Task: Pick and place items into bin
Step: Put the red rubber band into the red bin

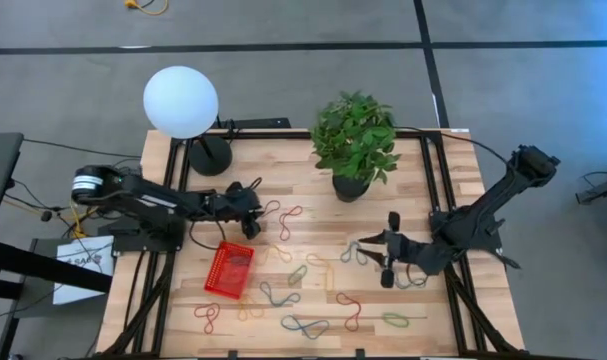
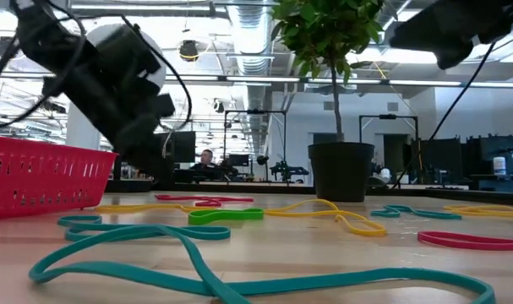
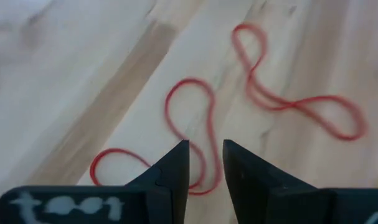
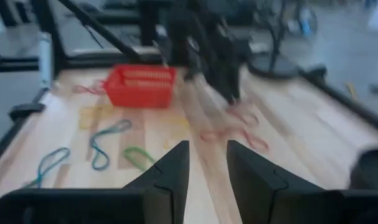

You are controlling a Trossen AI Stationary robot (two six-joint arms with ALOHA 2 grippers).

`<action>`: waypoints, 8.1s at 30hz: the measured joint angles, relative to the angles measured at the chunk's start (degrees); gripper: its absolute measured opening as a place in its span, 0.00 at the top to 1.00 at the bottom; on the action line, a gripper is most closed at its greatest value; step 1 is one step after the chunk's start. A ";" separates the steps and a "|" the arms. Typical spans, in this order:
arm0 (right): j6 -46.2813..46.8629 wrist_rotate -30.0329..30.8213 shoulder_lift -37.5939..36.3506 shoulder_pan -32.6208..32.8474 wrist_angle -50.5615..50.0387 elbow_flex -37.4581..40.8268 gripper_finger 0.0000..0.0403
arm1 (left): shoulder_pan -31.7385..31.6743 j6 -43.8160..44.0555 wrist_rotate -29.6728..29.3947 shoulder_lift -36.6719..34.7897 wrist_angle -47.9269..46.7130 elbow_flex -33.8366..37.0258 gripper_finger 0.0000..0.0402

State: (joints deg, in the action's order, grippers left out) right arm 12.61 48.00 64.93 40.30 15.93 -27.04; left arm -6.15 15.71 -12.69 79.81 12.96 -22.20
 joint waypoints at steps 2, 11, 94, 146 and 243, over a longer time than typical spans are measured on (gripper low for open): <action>-3.23 0.03 0.00 -0.24 4.68 1.80 0.74 | -0.60 0.01 0.40 2.86 1.70 -0.03 0.78; -3.61 0.10 0.00 -4.68 7.29 2.83 0.74 | -0.84 -0.38 -0.76 9.25 2.37 -2.38 0.78; 5.94 -0.16 0.04 -14.63 6.83 2.83 0.74 | 52.95 32.96 16.71 -16.04 -43.88 -14.99 0.80; 8.75 -0.03 0.04 -14.70 6.88 2.83 0.74 | 67.61 51.34 3.93 8.94 -36.16 -17.70 0.81; 14.40 -0.14 0.04 -14.68 6.83 2.83 0.74 | 48.35 28.25 -34.77 -8.51 -88.86 -43.32 0.71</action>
State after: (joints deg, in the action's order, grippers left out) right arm 27.01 47.86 64.97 25.62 22.76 -24.21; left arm 42.20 43.97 -47.46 71.30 -75.89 -65.52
